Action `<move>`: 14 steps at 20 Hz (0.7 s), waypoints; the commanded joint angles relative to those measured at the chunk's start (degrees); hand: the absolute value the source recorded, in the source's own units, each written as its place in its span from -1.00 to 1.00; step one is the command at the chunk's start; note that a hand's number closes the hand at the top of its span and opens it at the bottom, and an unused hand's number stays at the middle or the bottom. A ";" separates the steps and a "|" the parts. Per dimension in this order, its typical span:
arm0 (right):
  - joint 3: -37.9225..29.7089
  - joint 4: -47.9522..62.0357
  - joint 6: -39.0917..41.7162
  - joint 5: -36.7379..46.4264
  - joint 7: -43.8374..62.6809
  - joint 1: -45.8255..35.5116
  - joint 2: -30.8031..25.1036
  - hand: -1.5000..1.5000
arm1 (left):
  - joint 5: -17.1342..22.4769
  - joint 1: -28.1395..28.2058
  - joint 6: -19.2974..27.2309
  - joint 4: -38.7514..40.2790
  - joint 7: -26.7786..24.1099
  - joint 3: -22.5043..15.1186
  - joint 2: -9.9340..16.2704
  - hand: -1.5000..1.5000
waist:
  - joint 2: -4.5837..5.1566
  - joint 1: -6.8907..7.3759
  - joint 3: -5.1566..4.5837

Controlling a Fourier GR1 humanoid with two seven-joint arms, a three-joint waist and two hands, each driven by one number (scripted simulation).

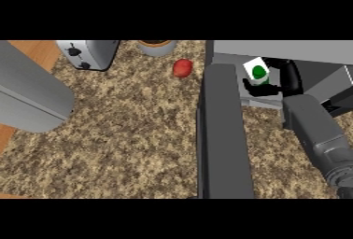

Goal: Pick up the milk, place it into the microwave and close the microwave

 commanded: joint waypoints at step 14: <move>-1.32 1.75 -7.23 0.31 4.31 -3.78 -5.10 1.00 | 0.47 -4.57 -0.42 1.63 0.74 -0.60 2.59 -1.00 | 2.55 3.76 0.25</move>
